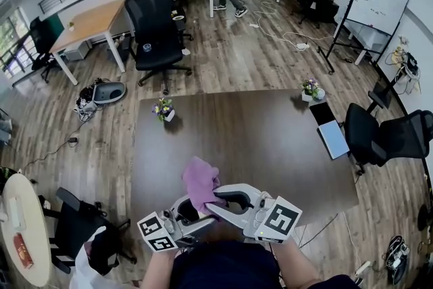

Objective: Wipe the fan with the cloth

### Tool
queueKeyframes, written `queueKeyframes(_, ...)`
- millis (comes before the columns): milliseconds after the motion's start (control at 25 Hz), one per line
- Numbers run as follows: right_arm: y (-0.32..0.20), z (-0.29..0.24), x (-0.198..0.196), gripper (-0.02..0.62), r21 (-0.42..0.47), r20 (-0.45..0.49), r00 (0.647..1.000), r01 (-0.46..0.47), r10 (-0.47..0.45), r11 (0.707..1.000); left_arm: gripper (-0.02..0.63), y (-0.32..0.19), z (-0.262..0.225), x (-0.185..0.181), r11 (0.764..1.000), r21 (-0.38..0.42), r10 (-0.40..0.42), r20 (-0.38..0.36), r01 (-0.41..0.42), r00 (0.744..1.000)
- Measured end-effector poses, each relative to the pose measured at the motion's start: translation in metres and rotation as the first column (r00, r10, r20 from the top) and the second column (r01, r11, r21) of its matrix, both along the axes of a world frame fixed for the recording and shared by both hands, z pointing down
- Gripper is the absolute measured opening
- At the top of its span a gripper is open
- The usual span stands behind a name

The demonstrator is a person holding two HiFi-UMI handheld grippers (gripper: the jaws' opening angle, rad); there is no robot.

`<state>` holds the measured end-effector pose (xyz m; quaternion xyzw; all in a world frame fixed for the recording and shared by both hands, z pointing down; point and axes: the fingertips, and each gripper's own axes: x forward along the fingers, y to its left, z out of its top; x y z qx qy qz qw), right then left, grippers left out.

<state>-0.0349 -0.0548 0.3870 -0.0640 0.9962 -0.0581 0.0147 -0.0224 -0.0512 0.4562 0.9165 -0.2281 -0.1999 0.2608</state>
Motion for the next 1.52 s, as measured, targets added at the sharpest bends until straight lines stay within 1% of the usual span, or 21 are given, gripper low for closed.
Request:
queueKeyframes(160, 0.007, 0.0, -0.002, 0.069, 0.098, -0.051, 0.998, 0.043, -0.038, 0.994, 0.377, -0.004, 0.006, 0.003, 1.0, -0.001, -0.008, 0.075, 0.008, 0.997)
queueKeyframes(240, 0.014, 0.007, -0.002, 0.069, 0.126, -0.121, 0.99, 0.087, -0.072, 0.988, 0.377, -0.004, 0.01, 0.005, 1.0, 0.004, -0.009, 0.127, 0.008, 0.992)
queueKeyframes(320, 0.019, 0.014, -0.003, 0.069, 0.147, -0.179, 0.98, 0.113, -0.086, 0.983, 0.377, -0.002, 0.013, 0.006, 1.0, 0.014, -0.006, 0.177, 0.004, 0.984)
queueKeyframes(400, 0.018, 0.018, -0.004, 0.069, 0.153, -0.209, 0.975, 0.106, -0.072, 0.983, 0.377, 0.0, 0.015, 0.007, 1.0, 0.019, 0.0, 0.206, -0.005, 0.979)
queueKeyframes(480, 0.012, 0.022, -0.005, 0.069, 0.146, -0.221, 0.974, 0.076, -0.042, 0.986, 0.377, 0.002, 0.016, 0.009, 1.0, 0.026, 0.007, 0.221, -0.013, 0.975)
queueKeyframes(640, -0.002, 0.028, -0.004, 0.069, 0.111, -0.217, 0.976, 0.024, 0.001, 0.994, 0.377, 0.007, 0.016, 0.012, 0.999, 0.03, 0.021, 0.211, -0.028, 0.977)
queueKeyframes(760, -0.011, 0.033, 0.001, 0.069, 0.035, -0.18, 0.983, -0.021, 0.027, 0.999, 0.377, 0.009, 0.012, 0.012, 0.999, 0.027, 0.031, 0.157, -0.035, 0.987)
queueKeyframes(840, -0.015, 0.036, 0.004, 0.069, -0.014, -0.159, 0.986, -0.046, 0.044, 0.999, 0.377, 0.009, 0.008, 0.009, 0.999, 0.018, 0.03, 0.101, -0.032, 0.994)
queueKeyframes(1000, -0.024, 0.041, 0.007, 0.069, -0.061, -0.133, 0.987, -0.103, 0.094, 0.993, 0.377, 0.007, 0.002, 0.0, 0.999, -0.006, 0.035, -0.029, -0.035, 0.999)
queueKeyframes(1080, -0.029, 0.044, 0.009, 0.069, -0.085, -0.121, 0.985, -0.134, 0.123, 0.987, 0.377, 0.005, -0.003, -0.007, 0.999, -0.013, 0.028, -0.106, -0.029, 0.994)
queueKeyframes(1200, -0.029, 0.051, 0.008, 0.069, -0.096, -0.133, 0.981, -0.157, 0.143, 0.983, 0.377, 0.0, -0.014, -0.018, 1.0, -0.014, 0.003, -0.224, -0.007, 0.975)
queueKeyframes(1280, -0.026, 0.052, 0.007, 0.069, -0.097, -0.133, 0.98, -0.162, 0.148, 0.982, 0.377, -0.001, -0.021, -0.022, 1.0, -0.003, -0.009, -0.248, 0.009, 0.969)
queueKeyframes(1400, -0.025, 0.05, 0.006, 0.069, -0.111, -0.106, 0.982, -0.17, 0.158, 0.979, 0.377, -0.004, -0.024, -0.027, 0.999, 0.0, -0.033, -0.272, 0.034, 0.962)
queueKeyframes(1520, -0.021, 0.05, 0.002, 0.069, -0.11, -0.097, 0.984, -0.163, 0.152, 0.981, 0.377, -0.008, -0.027, -0.038, 0.997, -0.011, -0.075, -0.326, 0.075, 0.942)
